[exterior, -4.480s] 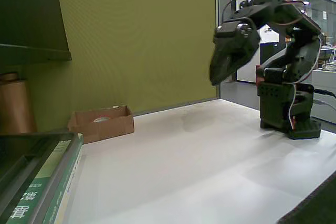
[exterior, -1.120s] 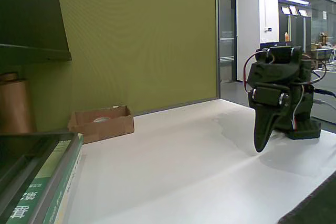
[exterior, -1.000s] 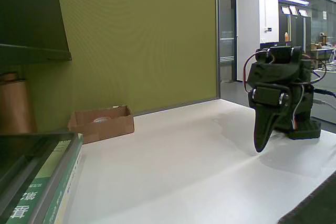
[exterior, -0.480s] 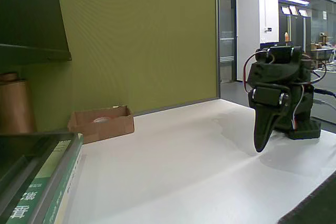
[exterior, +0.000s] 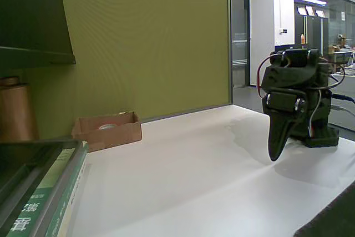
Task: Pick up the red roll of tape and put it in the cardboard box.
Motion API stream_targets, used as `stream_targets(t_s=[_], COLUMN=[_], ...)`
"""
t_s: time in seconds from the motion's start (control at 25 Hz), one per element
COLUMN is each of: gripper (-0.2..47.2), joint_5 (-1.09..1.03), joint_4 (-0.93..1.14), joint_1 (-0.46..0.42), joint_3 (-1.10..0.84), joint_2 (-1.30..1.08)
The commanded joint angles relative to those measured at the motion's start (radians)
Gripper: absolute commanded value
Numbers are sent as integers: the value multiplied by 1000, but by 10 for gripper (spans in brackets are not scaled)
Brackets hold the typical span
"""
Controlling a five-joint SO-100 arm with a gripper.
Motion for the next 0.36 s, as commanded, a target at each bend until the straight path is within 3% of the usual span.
stream_targets(t_s=[0.0,0.32], gripper=[1,1], joint_5=[-11,-11], joint_4=[5,5], joint_1=[-17,-17], joint_3=[12,12], joint_2=[86,86])
